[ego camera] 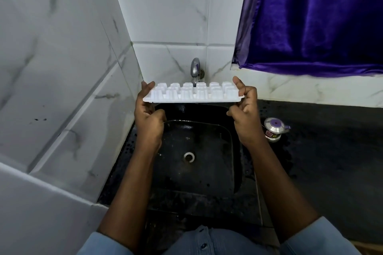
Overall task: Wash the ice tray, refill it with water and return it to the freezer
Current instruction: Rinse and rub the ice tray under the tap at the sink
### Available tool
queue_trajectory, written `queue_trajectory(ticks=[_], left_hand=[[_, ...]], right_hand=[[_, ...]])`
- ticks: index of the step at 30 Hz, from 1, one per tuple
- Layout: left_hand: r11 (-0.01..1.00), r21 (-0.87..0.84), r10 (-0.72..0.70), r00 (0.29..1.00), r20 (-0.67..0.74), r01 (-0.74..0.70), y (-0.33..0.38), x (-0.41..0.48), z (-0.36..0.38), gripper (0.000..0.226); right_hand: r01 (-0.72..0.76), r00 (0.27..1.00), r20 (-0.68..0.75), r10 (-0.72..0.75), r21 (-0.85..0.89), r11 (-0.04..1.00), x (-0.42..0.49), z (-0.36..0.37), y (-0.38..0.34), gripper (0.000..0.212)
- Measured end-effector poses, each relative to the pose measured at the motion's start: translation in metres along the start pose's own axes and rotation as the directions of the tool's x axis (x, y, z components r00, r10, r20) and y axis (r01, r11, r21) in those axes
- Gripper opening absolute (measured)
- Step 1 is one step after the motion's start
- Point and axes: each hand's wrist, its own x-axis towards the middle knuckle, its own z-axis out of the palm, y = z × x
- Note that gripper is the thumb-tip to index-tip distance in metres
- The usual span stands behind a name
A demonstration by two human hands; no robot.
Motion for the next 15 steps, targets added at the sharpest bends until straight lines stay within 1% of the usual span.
queue_trajectory(ticks=[6,8,10,12,13,14,15], left_hand=[[1.000,-0.003,0.010,1.000,-0.008,-0.010,-0.004,0.002,0.001,0.084],[1.000,-0.014,-0.029,0.999,-0.016,0.028,-0.010,0.004,0.001,0.081],[0.994,0.006,-0.107,0.994,-0.009,0.107,-0.021,0.014,-0.003,0.072],[0.983,0.096,-0.163,0.986,0.047,0.158,-0.034,0.023,-0.011,0.063],[0.973,0.159,-0.178,0.982,0.060,0.167,-0.043,0.025,-0.016,0.055],[0.964,0.207,-0.180,0.983,0.045,0.167,-0.045,0.024,-0.018,0.048],[0.959,0.225,-0.182,0.983,0.032,0.171,-0.045,0.022,-0.020,0.044]], right_hand=[[-0.009,1.000,0.008,0.009,0.068,0.998,0.004,-0.002,0.006,0.048],[0.002,1.000,-0.023,-0.001,0.054,0.999,0.007,-0.003,0.012,0.050],[0.007,0.996,-0.092,-0.008,-0.008,1.000,0.011,-0.004,0.019,0.039],[-0.012,0.988,-0.156,0.002,-0.064,0.998,0.015,-0.006,0.024,0.027],[-0.027,0.984,-0.177,0.011,-0.089,0.996,0.016,-0.008,0.027,0.022],[-0.041,0.982,-0.188,0.018,-0.116,0.992,0.018,-0.009,0.030,0.018],[-0.056,0.981,-0.193,0.028,-0.140,0.989,0.019,-0.011,0.032,0.015]])
